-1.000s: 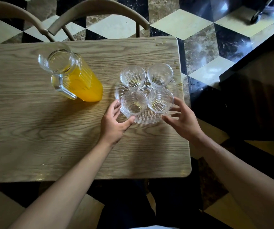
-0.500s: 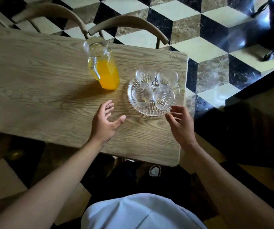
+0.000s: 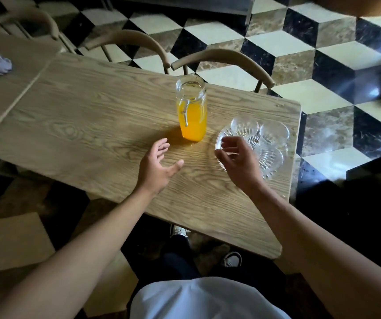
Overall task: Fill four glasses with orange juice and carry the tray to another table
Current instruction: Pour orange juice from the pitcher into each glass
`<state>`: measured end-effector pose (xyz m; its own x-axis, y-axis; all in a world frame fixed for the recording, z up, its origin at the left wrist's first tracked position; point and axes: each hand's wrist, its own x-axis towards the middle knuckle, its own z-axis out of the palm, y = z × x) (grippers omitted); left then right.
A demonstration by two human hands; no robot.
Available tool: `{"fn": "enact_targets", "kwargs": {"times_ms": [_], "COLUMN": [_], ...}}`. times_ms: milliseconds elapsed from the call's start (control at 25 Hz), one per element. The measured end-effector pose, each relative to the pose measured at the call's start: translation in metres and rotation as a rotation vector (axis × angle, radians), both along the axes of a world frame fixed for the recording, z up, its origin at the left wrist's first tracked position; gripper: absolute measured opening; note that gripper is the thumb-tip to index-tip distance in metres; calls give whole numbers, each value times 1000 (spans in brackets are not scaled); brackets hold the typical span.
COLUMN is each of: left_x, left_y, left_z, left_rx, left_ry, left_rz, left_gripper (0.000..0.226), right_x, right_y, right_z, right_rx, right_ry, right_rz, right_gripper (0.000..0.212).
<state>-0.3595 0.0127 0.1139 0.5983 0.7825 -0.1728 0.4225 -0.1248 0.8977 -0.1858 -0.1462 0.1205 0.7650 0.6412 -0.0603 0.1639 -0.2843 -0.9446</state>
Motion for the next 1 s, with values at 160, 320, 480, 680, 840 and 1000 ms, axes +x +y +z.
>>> {"fn": "enact_targets", "kwargs": {"times_ms": [160, 320, 480, 680, 840, 1000], "left_x": [25, 65, 102, 144, 157, 161], "left_y": [55, 113, 161, 186, 184, 181], "left_z": [-15, -31, -41, -53, -49, -49], "left_rx": [-87, -173, -99, -41, -72, -48], "left_ry": [12, 25, 91, 112, 98, 91], "left_rz": [-24, -145, -433, -783, -874, -899], "left_gripper": [108, 122, 131, 130, 117, 111], "right_x": [-1, -6, -11, -15, -20, -26], "right_y": [64, 117, 134, 137, 135, 139], "right_z": [8, 2, -10, -11, -9, -5], "right_rx": [47, 23, -10, 12, 87, 142], "right_ry": [-1, 0, 22, 24, 67, 74], "right_rz": [-2, -71, -121, -174, -221, -281], "right_gripper": [33, 32, 33, 31, 28, 25]}}
